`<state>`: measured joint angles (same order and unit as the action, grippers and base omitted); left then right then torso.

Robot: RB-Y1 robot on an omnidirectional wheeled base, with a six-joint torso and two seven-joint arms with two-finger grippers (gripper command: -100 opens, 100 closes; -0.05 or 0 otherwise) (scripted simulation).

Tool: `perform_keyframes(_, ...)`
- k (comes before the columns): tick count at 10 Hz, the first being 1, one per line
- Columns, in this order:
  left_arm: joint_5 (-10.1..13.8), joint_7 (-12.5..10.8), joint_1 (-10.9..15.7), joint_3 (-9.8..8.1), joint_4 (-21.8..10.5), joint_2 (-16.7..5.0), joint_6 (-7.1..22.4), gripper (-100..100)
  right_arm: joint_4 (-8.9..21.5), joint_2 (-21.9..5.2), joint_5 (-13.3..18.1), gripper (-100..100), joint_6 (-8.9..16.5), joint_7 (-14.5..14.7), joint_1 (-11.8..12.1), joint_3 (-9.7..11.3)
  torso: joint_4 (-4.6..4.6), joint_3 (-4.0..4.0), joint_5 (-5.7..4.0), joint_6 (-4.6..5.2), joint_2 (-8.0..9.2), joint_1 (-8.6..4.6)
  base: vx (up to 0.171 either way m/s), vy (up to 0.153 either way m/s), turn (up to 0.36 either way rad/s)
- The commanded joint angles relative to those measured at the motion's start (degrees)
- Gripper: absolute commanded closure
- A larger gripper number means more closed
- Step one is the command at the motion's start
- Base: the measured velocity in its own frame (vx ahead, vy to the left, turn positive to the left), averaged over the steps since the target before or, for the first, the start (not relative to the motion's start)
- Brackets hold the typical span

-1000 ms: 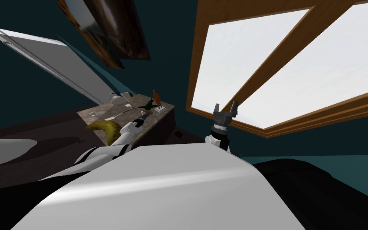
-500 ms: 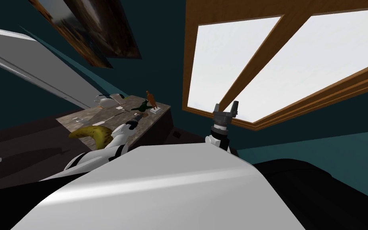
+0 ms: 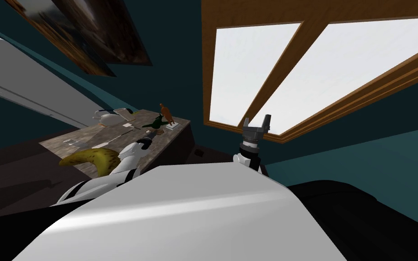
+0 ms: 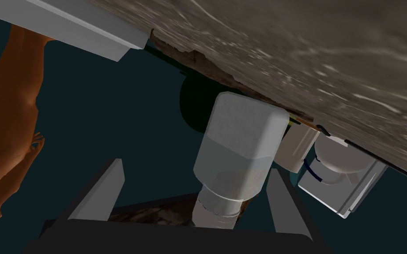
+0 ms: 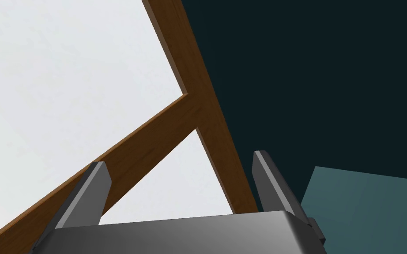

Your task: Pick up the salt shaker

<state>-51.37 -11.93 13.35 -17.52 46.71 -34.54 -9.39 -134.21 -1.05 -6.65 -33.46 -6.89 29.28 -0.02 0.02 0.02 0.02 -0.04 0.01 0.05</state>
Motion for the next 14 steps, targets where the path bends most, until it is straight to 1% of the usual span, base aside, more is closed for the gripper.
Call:
perform_keyframes(1,-0.6,-1.8,-0.7,0.14,1.0,-0.3,0.4,-100,0.0,0.0,0.0,0,0.0,0.0,0.0,0.0,0.0,0.0,0.0,0.0,0.0,0.0,-0.004,-0.004,0.02)
perform_keyframes(2,-0.4,-1.0,-0.4,-0.18,0.4,-0.2,0.0,-100,0.0,0.0,0.0,0,0.0,0.0,0.0,0.0,-0.01,-0.01,0.01,-0.02,-0.01,0.03,-0.001,-0.002,0.011)
perform_keyframes(3,-0.4,-1.1,-0.5,-0.2,0.4,-0.2,0.0,100,0.0,0.0,0.0,0,0.0,0.0,0.0,0.0,-0.01,-0.02,0.01,0.0,-0.03,0.04,0.0,0.0,0.0)
perform_keyframes(7,-0.4,-1.1,-0.4,-0.19,0.5,-0.2,0.0,100,0.0,0.0,0.0,0,0.0,0.0,0.0,0.0,-0.03,-0.06,0.03,0.0,-0.1,0.08,0.0,0.0,0.0)
perform_keyframes(8,-0.4,-1.1,-0.4,-0.19,0.5,-0.2,0.0,0,0.0,0.0,0.0,0,0.0,0.0,0.0,0.0,-0.03,-0.07,0.03,0.0,-0.1,0.08,0.0,0.0,0.0)
perform_keyframes(9,-2.0,-0.2,-1.2,-1.03,1.3,0.5,1.9,-100,0.0,0.0,0.0,0,0.0,0.0,0.0,0.0,-0.03,-0.07,0.03,0.0,-0.11,0.09,0.079,-0.041,0.071)
perform_keyframes(10,-2.7,0.3,-1.5,-1.4,1.6,0.8,2.7,-100,0.0,0.0,0.0,0,0.0,0.0,0.0,0.0,-0.07,-0.18,0.01,-0.02,-0.32,-0.04,0.136,-0.093,0.089)
perform_keyframes(11,-2.7,0.3,-1.5,-1.4,1.6,0.8,2.7,-100,0.0,0.0,0.0,0,0.0,0.0,0.0,0.0,-0.12,-0.31,-0.03,0.01,-0.53,-0.23,0.103,-0.068,0.026)
perform_keyframes(12,-4.0,1.2,-2.2,-2.16,2.3,1.4,4.4,-100,0.0,0.0,0.0,0,0.0,0.0,0.0,0.0,-0.13,-0.31,-0.03,0.02,-0.52,-0.18,0.132,-0.039,0.06)
perform_keyframes(13,-4.6,1.6,-2.5,-2.49,2.6,1.7,5.2,-100,0.0,0.0,0.0,0,0.0,0.0,0.0,0.0,-0.14,-0.35,-0.01,0.0,-0.6,-0.09,0.146,-0.051,0.073)
perform_keyframes(14,-5.8,2.3,-3.0,-3.13,3.1,2.2,6.6,-100,0.0,0.0,0.0,0,0.0,0.0,0.0,0.0,-0.16,-0.38,0.0,0.01,-0.65,-0.1,0.145,-0.075,0.07)
